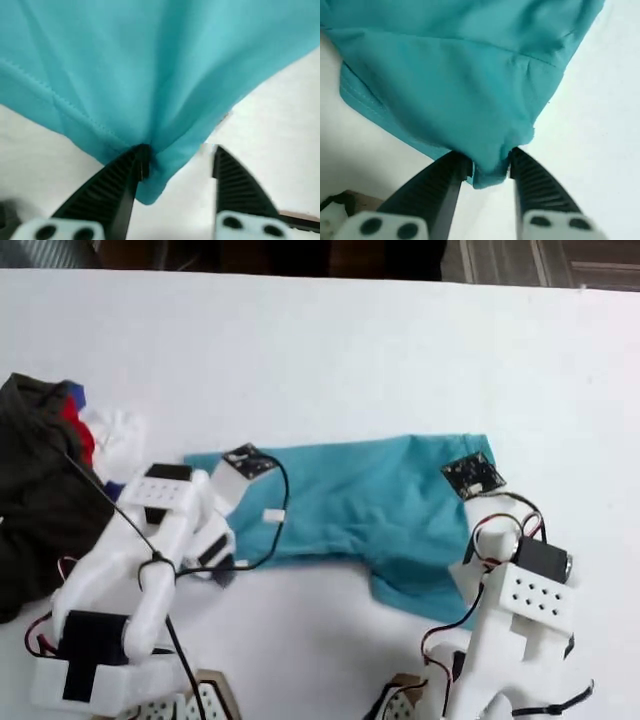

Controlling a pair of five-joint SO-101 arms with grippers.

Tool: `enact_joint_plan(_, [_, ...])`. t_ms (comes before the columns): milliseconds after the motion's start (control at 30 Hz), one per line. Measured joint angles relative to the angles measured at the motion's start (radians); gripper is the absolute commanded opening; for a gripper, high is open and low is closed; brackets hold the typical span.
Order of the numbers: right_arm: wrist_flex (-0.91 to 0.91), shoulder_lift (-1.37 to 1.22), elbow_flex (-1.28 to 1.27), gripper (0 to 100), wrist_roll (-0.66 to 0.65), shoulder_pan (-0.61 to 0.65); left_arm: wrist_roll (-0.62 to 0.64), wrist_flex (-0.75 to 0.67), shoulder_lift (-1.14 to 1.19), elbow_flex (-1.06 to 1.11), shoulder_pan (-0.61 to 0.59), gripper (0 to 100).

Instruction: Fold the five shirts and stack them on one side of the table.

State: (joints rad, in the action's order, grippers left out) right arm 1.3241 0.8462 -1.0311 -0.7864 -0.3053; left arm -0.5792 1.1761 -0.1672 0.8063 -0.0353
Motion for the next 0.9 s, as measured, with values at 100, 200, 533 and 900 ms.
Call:
enact_joint_plan(100, [0.049,0.0,0.048,28.6,-0.002,0.025,0.0,0.0,0.0,0.0,0.0,27])
enact_joint_plan(200, [0.126,0.0,0.157,27.6,0.0,0.041,0.003,0.052,0.0,-0.048,0.0,27])
enact_joint_plan(533, [0.193,0.0,0.503,19.2,0.008,0.046,-0.041,0.387,0.0,-0.511,-0.087,19])
enact_joint_plan(900, [-0.206,-0.315,0.474,1.9,0.219,0.25,0.071,0.157,0.157,-0.565,0.032,3])
